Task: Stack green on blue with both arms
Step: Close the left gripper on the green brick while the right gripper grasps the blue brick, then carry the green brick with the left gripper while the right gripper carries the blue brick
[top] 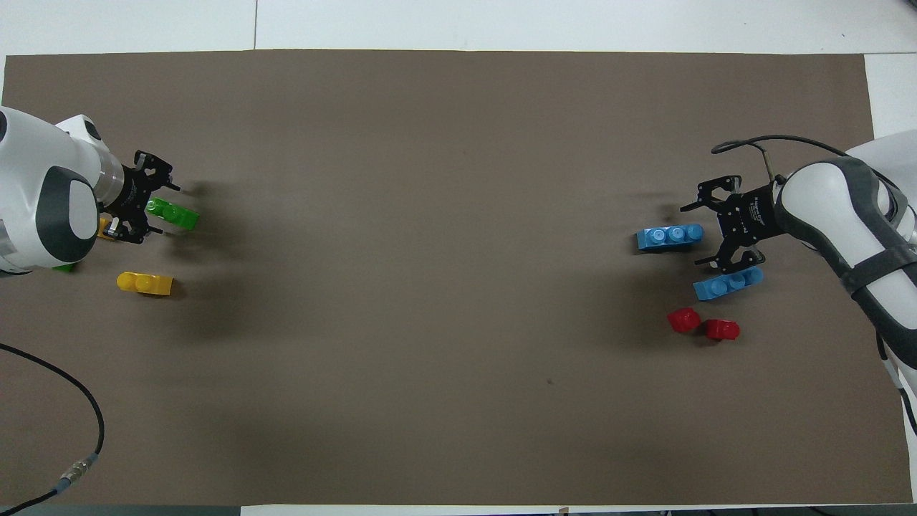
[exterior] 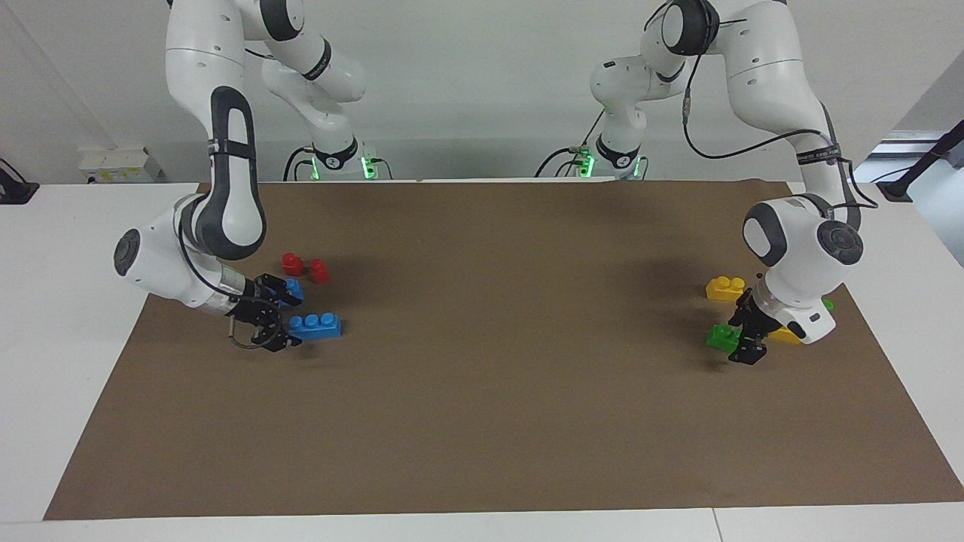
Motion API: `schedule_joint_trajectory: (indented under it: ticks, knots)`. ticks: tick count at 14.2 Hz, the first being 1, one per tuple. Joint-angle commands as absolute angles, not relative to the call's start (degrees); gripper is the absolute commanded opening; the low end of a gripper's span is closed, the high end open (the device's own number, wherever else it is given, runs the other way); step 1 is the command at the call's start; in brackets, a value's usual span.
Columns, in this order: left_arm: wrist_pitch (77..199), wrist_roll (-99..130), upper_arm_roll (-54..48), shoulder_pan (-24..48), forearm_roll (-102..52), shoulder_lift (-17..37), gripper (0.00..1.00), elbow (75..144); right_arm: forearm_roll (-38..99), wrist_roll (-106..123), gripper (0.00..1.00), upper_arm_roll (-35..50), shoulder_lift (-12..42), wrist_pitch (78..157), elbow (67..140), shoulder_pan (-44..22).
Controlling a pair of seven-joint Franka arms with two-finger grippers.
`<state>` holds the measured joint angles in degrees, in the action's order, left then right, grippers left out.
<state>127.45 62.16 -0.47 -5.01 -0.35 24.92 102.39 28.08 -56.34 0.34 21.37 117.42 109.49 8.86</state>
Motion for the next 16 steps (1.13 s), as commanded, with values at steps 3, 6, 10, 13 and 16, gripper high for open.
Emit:
schedule_joint_trajectory:
  ticks: [3, 6, 10, 13, 16]
  knots:
    - [127.09, 61.00, -0.35, -5.10, -0.53, 24.08, 0.26, 102.83, 31.19, -54.40, 0.97, 0.53, 21.53, 120.85, 111.62, 9.05]
    - [126.30, 60.56, -0.35, -5.36, -0.53, 23.82, 0.00, 102.22, 32.08, -54.32, 0.85, 0.44, 21.45, 121.20, 112.24, 9.05]
    - [126.12, 60.56, -0.53, -5.45, -0.88, 23.38, 0.00, 101.87, 32.25, -54.49, 0.15, 0.53, 21.45, 120.42, 111.63, 9.14]
    - [123.32, 60.64, -0.70, -4.66, -1.05, 20.31, 0.00, 101.08, 32.08, -54.67, 0.00, 0.88, 21.10, 117.87, 108.91, 8.97]
    - [117.44, 61.61, -1.14, -2.38, -1.23, 16.36, 0.00, 99.49, 32.17, -60.26, 0.00, 0.97, 20.66, 114.17, 102.85, 5.29]
